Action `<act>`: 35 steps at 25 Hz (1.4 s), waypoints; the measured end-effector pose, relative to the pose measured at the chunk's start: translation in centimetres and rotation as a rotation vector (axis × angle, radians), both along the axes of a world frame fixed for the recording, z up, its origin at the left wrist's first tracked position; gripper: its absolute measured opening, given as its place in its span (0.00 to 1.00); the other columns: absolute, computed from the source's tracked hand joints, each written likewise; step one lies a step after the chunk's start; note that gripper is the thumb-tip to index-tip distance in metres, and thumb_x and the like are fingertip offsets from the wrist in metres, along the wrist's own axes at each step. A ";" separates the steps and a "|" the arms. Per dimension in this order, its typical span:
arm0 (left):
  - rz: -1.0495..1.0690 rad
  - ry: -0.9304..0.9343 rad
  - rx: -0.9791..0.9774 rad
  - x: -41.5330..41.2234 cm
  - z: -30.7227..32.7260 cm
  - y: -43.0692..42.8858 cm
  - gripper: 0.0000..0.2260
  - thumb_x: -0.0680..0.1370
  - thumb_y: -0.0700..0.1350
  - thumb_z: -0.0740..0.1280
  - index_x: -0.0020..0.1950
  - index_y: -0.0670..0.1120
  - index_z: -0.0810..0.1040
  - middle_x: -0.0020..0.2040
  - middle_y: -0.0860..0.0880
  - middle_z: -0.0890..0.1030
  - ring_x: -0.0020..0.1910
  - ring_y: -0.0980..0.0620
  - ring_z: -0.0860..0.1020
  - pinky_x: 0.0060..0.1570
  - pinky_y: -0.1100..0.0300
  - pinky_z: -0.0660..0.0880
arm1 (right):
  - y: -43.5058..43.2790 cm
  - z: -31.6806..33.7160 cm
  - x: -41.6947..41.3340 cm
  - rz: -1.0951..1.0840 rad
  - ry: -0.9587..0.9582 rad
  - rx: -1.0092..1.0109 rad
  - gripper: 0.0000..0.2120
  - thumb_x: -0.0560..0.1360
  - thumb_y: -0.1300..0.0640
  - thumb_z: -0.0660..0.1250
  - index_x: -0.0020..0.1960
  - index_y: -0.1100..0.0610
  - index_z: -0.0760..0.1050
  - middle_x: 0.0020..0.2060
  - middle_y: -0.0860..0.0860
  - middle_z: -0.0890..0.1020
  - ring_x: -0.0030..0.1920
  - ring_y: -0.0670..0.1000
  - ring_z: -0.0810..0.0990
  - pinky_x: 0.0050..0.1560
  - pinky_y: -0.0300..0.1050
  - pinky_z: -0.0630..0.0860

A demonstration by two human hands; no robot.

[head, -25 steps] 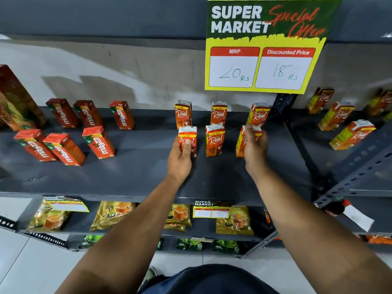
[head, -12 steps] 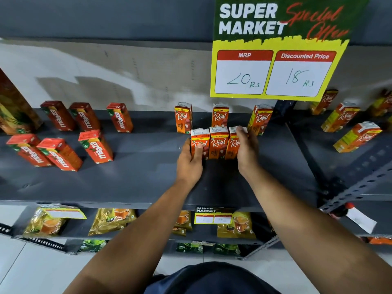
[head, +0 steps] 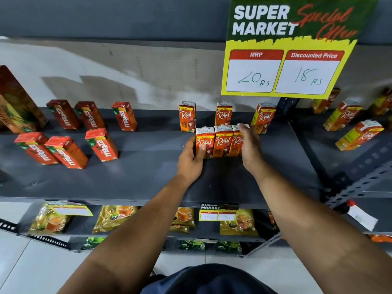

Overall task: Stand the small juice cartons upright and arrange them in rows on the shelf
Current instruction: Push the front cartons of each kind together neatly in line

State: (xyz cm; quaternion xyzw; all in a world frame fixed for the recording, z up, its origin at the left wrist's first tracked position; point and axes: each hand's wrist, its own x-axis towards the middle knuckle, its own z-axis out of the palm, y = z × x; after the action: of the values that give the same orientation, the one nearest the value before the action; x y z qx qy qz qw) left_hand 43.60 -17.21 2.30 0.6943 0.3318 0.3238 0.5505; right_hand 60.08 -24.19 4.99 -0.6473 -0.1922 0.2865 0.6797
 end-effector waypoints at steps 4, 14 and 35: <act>-0.029 0.057 0.055 -0.2 0.2 -0.3 0.20 0.80 0.51 0.62 0.71 0.50 0.64 0.59 0.54 0.75 0.58 0.57 0.73 0.60 0.59 0.69 | -0.9 -0.2 -0.9 -0.020 -0.034 0.038 0.16 0.66 0.36 0.65 0.53 0.36 0.73 0.48 0.45 0.83 0.45 0.45 0.84 0.38 0.39 0.77; -0.099 0.073 -0.254 -2.5 2.0 -5.3 0.39 0.67 0.78 0.46 0.73 0.61 0.60 0.71 0.53 0.69 0.70 0.53 0.66 0.69 0.52 0.60 | -5.8 0.0 -4.0 -0.060 0.045 0.092 0.26 0.74 0.29 0.49 0.60 0.42 0.72 0.55 0.47 0.82 0.55 0.47 0.81 0.50 0.41 0.76; -0.098 -0.062 -0.113 -5.1 1.4 -11.5 0.36 0.73 0.74 0.45 0.73 0.54 0.63 0.66 0.56 0.73 0.67 0.64 0.68 0.62 0.72 0.64 | -11.2 -0.9 -7.3 -0.105 0.108 0.199 0.28 0.70 0.28 0.52 0.52 0.43 0.82 0.49 0.47 0.86 0.51 0.48 0.83 0.44 0.40 0.79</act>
State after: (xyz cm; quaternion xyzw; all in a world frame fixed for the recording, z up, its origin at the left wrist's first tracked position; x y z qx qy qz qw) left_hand 38.55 -28.67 3.74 0.6671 0.2979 0.2985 0.6141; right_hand 52.81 -35.44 4.10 -0.5696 -0.1487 0.2646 0.7639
